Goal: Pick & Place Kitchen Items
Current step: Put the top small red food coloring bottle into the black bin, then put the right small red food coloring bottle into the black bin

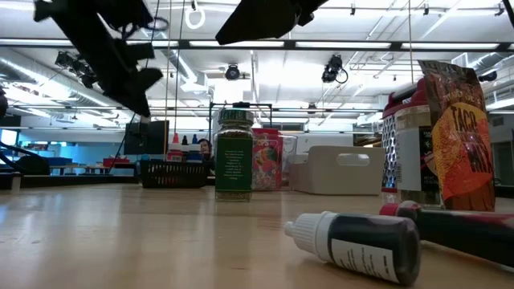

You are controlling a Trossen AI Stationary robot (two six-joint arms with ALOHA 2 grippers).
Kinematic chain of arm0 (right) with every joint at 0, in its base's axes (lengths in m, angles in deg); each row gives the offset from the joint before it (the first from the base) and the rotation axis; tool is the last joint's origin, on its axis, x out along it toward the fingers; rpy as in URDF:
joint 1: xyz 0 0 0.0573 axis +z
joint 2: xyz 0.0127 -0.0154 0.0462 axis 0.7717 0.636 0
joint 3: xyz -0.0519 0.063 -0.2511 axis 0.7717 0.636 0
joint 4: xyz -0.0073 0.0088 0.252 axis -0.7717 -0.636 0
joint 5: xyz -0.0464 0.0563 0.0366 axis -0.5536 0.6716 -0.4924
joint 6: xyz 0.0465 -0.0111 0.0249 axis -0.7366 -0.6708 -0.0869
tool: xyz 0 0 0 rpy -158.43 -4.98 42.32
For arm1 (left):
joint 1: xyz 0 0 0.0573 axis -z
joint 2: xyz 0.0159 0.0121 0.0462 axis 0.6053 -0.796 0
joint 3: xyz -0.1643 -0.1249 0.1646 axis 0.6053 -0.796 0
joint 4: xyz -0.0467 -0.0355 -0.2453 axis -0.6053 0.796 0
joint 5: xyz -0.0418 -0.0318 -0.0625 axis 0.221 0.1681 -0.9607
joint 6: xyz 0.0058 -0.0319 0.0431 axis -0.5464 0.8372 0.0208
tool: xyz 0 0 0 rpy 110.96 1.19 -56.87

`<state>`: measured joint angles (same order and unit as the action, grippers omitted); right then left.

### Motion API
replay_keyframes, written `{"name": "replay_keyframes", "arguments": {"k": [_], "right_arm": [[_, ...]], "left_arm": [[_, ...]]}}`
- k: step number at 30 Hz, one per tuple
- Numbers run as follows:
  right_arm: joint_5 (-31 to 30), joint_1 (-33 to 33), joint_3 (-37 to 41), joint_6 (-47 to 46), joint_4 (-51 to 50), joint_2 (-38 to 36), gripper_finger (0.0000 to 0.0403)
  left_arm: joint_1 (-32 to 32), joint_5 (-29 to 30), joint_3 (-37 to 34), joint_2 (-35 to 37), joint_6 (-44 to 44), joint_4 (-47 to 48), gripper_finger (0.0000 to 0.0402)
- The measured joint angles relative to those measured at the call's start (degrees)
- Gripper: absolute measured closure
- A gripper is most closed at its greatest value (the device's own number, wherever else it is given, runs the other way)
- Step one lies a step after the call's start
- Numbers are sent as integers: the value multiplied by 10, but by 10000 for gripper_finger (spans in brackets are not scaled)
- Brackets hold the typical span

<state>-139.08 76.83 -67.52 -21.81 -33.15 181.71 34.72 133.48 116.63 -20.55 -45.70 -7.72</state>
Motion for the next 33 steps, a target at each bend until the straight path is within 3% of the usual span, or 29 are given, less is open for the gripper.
{"name": "replay_keyframes", "arguments": {"k": [11, 22, 33], "right_arm": [[3, 0, 0, 4, -5, 0, 213], [4, 0, 0, 2, -10, 0, 213], [4, -2, 0, -30, -12, 0, 213]], "left_arm": [[-124, -20, 0, -95, -33, -48, 336], [-150, -24, 0, -194, -86, -129, 319], [-140, -26, 0, -168, -88, -91, 249]]}}
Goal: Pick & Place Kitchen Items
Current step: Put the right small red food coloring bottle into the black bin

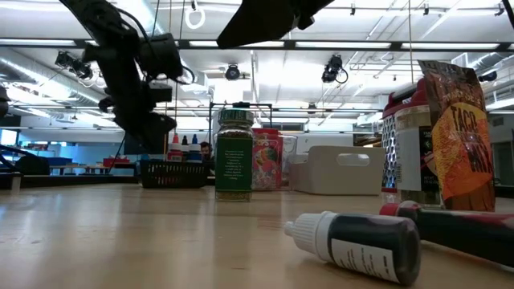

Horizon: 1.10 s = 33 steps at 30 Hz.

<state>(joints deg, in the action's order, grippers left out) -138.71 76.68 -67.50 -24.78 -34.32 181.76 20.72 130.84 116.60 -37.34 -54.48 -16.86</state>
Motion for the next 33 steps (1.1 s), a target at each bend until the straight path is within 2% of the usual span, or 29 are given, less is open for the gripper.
{"name": "replay_keyframes", "arguments": {"k": [4, 8, 11, 15, 19, 24, 31, 33], "right_arm": [[3, -1, 0, -28, -1, 0, 213], [35, -4, 0, -66, -14, 0, 213], [67, -7, 0, -95, -27, 0, 213], [86, -9, 0, -116, -37, 0, 213], [114, -9, 0, -122, -33, 0, 213], [160, -9, 0, -120, -23, 0, 213], [165, -9, 0, -116, -25, 0, 213], [167, -10, 0, -117, -25, 0, 213]], "left_arm": [[29, 1, 0, 52, 37, 32, 247], [92, 5, 0, 127, 43, 18, 250], [152, 5, 0, 178, 4, -33, 250], [236, 0, 0, 226, -94, -141, 250], [305, -33, 1, 236, -186, -235, 250], [360, -98, 1, 219, -240, -318, 250], [393, -230, 0, 195, -297, -397, 250], [393, -245, 0, 186, -307, -400, 250]]}}
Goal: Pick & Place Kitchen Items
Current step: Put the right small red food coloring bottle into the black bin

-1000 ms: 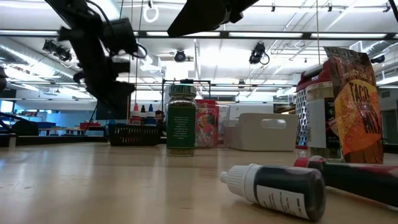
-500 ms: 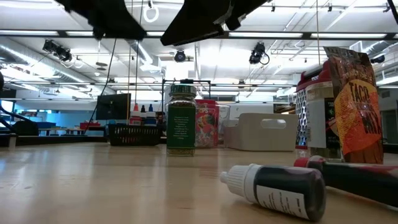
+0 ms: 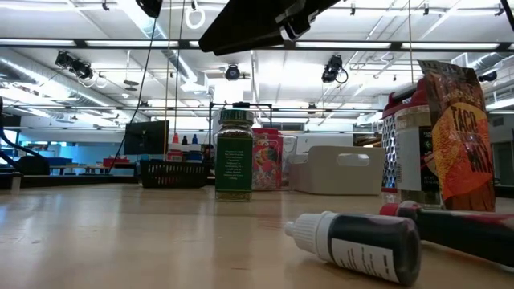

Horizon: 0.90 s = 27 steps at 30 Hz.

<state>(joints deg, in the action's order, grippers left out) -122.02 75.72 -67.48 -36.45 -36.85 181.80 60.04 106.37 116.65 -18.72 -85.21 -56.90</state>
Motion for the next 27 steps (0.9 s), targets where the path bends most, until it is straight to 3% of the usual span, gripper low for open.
{"name": "replay_keyframes", "arguments": {"k": [7, 11, 20, 27], "right_arm": [[70, 0, 0, -24, 13, 0, 213], [105, 0, 0, -30, 13, 0, 198], [201, 39, 0, -159, -24, 0, 150], [161, 97, 0, -252, -113, 0, 161]], "left_arm": [[-2, 13, 0, -47, 18, 2, 250], [4, -41, 0, -81, 44, -4, 250], [33, -123, 0, -167, 26, -74, 250], [34, -154, 0, -233, 22, -169, 250]]}}
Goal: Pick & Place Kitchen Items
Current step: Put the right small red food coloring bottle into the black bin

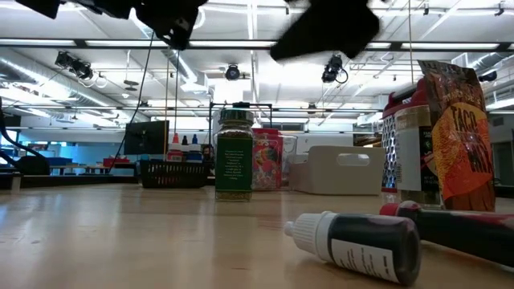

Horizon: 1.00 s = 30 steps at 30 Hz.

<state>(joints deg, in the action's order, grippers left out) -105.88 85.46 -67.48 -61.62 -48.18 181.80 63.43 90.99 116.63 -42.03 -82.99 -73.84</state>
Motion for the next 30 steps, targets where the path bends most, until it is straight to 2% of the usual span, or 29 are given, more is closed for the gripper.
{"name": "replay_keyframes", "arguments": {"k": [3, 9, 16, 20, 24, 30], "right_arm": [[11, 6, 0, -92, -41, 0, 164], [106, 17, 0, -213, -118, 16, 165], [38, 44, 0, -296, -160, 16, 166], [65, 44, 0, -350, -195, 16, 166], [125, 52, 0, -391, -239, 16, 166], [127, 56, 0, -398, -253, 16, 166]], "left_arm": [[0, 0, 0, -13, 2, -5, 250], [0, 0, 0, -12, 4, -8, 250], [0, 0, 0, -12, 1, 5, 250], [0, 0, 0, -12, 5, 7, 250], [0, 0, 0, -12, 6, 7, 250], [0, 0, 0, -12, 6, 7, 250]]}}
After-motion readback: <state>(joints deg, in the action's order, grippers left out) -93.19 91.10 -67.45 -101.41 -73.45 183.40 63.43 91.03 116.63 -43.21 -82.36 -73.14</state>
